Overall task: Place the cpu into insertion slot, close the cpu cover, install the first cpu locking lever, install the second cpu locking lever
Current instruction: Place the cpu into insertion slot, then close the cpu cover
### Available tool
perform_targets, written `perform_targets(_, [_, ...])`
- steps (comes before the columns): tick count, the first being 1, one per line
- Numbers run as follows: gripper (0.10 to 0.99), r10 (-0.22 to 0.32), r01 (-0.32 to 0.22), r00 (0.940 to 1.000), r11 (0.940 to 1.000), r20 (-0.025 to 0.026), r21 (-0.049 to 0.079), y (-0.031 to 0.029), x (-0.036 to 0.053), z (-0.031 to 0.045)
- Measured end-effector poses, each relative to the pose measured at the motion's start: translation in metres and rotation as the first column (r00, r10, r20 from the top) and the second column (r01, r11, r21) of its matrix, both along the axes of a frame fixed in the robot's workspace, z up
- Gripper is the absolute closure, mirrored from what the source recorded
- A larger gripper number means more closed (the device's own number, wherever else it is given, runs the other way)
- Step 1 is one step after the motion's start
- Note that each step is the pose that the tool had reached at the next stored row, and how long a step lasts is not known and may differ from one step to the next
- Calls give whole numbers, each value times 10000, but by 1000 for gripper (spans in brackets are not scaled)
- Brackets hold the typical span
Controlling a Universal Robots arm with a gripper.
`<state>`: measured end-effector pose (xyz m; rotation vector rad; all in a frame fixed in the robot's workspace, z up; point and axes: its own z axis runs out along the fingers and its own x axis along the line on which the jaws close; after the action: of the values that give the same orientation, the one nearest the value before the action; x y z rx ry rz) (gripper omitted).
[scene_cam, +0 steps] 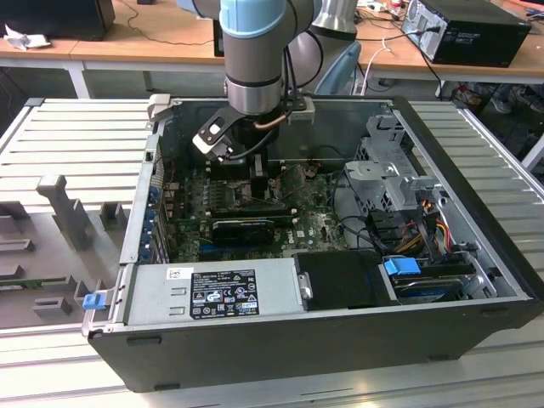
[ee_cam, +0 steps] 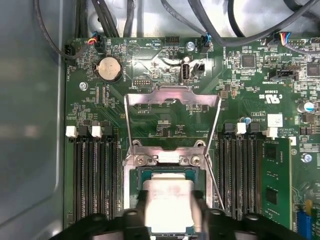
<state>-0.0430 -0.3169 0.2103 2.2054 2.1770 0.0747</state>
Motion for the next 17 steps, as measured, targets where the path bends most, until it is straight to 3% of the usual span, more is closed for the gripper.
perform_targets(3, [745,-3,3,10000,10000,1,-30,0,0,15])
perform_targets(5, [867,-3,3,10000,10000,1,-46,0,0,22])
perform_targets(6, [980,-3,3,10000,10000,-1,-63,0,0,31])
perform_targets(17, [980,-9,9,10000,9998,2,-216,1,0,139])
